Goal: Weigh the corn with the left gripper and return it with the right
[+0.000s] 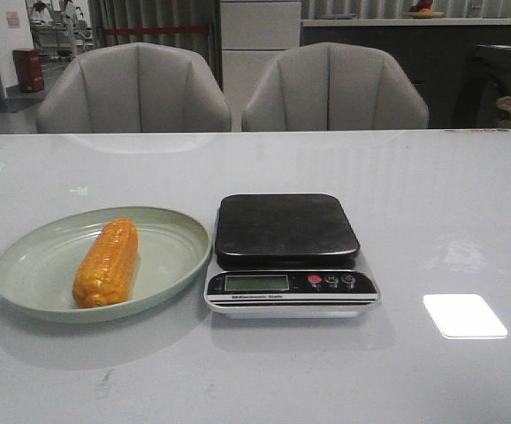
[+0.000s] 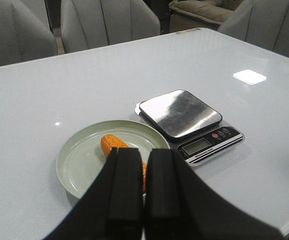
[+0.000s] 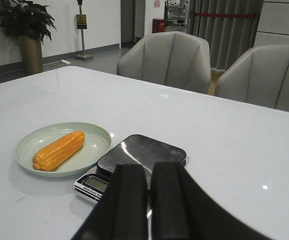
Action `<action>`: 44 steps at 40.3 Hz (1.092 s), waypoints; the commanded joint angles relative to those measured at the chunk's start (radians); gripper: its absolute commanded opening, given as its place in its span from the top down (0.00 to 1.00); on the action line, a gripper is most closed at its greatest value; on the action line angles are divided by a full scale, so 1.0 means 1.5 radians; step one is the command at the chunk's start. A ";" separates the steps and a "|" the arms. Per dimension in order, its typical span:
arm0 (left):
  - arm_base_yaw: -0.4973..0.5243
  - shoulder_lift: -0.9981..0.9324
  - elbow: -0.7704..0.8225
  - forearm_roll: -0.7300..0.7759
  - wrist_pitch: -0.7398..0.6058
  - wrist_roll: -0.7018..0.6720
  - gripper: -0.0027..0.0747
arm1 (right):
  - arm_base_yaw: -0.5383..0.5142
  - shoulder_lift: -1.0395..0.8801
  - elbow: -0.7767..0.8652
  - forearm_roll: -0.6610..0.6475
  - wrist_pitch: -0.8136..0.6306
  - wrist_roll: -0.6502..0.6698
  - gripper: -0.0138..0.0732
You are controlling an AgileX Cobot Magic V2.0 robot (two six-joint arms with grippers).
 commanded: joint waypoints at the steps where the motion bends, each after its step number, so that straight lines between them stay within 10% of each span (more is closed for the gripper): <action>1: -0.004 0.006 -0.018 0.004 -0.050 -0.002 0.82 | -0.005 0.006 -0.018 -0.007 -0.056 -0.006 0.62; 22: 0.004 0.006 -0.012 -0.013 -0.050 -0.002 0.82 | -0.005 0.006 -0.018 -0.007 -0.056 -0.006 0.62; 44: 0.366 -0.089 0.198 -0.093 -0.361 0.046 0.82 | -0.005 0.006 -0.018 -0.007 -0.056 -0.006 0.62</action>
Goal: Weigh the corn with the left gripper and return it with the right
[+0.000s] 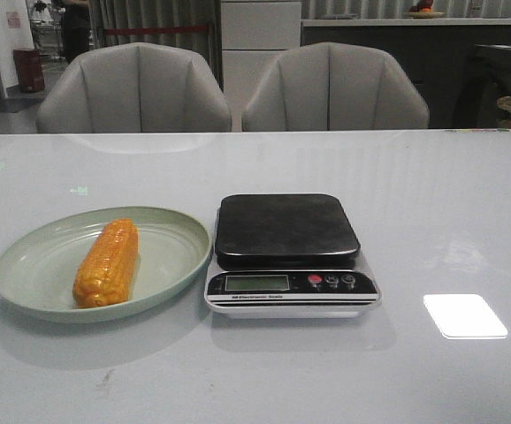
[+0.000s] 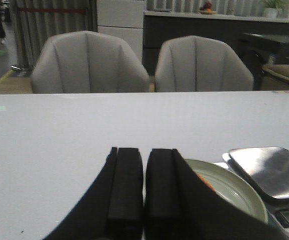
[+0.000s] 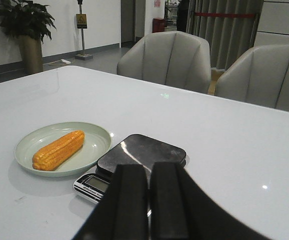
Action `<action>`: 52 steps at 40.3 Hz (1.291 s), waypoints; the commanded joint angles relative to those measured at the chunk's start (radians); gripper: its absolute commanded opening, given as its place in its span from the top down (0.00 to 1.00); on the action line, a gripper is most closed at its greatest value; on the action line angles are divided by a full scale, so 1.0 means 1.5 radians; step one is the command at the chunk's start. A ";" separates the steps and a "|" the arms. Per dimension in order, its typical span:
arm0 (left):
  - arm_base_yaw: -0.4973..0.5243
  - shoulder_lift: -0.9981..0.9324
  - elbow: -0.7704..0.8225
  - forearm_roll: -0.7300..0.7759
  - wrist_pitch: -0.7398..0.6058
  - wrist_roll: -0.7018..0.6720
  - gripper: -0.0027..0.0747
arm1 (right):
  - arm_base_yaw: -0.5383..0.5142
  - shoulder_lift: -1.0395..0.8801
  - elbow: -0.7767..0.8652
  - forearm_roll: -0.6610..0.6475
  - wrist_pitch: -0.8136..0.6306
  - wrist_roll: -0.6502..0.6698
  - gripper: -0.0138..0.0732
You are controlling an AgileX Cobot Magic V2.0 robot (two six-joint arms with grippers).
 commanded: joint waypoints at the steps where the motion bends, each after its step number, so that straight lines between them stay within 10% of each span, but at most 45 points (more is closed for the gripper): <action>1: 0.046 -0.033 0.019 -0.009 -0.084 0.002 0.82 | -0.005 0.006 -0.019 -0.007 -0.056 -0.005 0.62; 52: 0.084 -0.068 0.090 0.007 -0.071 0.002 0.82 | -0.005 0.006 -0.019 -0.007 -0.057 -0.005 0.62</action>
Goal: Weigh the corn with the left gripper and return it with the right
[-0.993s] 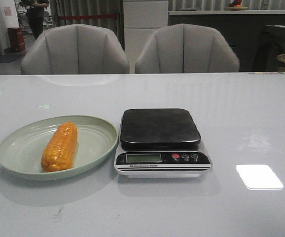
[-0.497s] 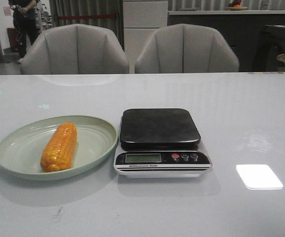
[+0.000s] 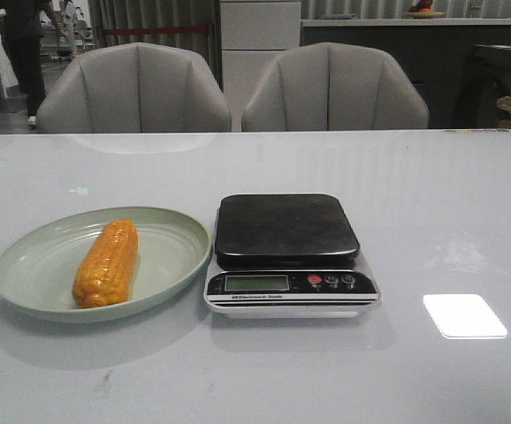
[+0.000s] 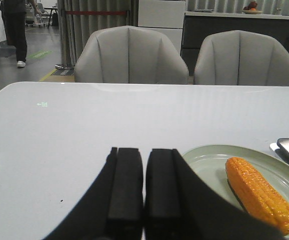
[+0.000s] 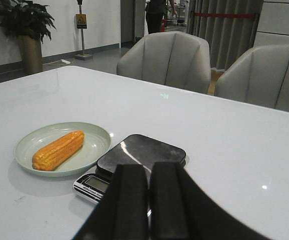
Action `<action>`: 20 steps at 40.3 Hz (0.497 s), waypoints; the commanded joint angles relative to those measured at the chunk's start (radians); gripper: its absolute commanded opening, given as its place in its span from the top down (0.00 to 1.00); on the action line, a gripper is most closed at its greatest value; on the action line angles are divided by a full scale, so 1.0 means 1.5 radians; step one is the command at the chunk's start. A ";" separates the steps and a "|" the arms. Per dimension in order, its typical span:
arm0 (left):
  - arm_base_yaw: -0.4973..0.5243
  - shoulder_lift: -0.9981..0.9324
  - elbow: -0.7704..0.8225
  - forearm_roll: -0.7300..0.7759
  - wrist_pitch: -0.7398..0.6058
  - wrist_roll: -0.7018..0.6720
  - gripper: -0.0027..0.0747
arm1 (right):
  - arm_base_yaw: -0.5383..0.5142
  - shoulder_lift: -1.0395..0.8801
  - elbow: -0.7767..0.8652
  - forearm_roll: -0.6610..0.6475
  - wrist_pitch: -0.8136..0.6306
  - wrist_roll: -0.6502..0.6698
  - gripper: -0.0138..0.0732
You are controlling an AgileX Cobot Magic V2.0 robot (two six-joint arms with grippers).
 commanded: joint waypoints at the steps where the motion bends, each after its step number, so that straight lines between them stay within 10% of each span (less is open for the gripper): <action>1: 0.000 -0.013 0.000 0.000 -0.046 -0.001 0.82 | -0.005 0.006 -0.019 -0.007 -0.057 -0.005 0.62; 20: 0.000 -0.013 0.000 0.000 -0.046 -0.001 0.82 | -0.237 0.006 0.083 -0.007 -0.181 -0.005 0.62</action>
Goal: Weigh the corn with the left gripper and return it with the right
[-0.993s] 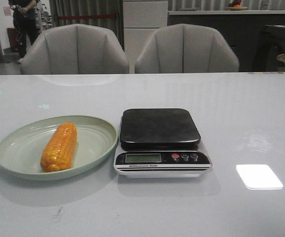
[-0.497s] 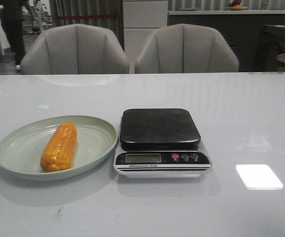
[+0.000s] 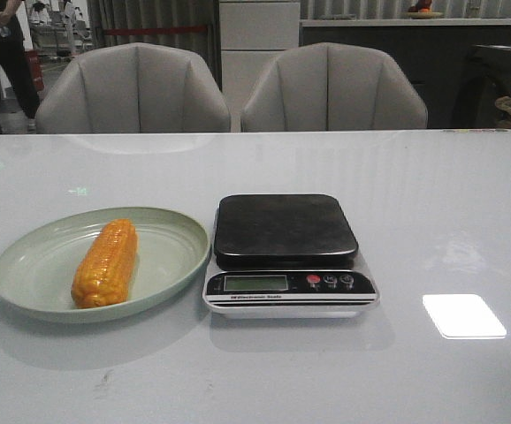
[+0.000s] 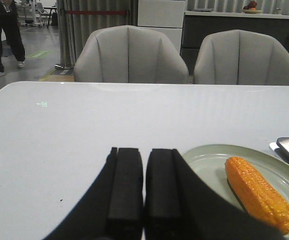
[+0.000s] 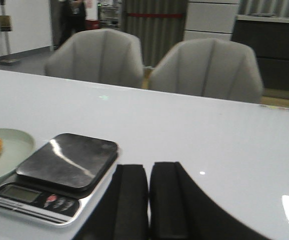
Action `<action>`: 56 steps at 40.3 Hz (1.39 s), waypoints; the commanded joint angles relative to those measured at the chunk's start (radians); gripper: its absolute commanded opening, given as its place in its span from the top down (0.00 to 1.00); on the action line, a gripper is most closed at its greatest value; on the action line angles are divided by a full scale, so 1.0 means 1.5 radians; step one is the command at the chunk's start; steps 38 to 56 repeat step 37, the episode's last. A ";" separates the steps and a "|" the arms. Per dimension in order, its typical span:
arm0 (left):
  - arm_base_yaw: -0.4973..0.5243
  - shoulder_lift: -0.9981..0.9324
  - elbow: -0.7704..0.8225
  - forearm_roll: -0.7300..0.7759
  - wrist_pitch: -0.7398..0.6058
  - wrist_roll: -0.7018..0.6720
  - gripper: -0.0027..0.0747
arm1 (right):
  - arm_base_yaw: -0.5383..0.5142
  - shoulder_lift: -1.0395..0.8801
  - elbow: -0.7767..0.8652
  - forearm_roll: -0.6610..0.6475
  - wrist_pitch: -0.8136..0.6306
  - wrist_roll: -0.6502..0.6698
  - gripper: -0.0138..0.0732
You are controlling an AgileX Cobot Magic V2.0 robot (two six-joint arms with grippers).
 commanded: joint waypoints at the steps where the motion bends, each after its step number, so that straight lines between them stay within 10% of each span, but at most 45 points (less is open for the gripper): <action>1: 0.000 -0.013 0.000 0.000 -0.048 -0.001 0.82 | -0.054 0.006 0.010 -0.007 -0.098 -0.005 0.62; 56: 0.000 -0.013 0.000 0.000 -0.049 -0.001 0.82 | -0.077 -0.064 0.067 -0.007 -0.111 -0.005 0.62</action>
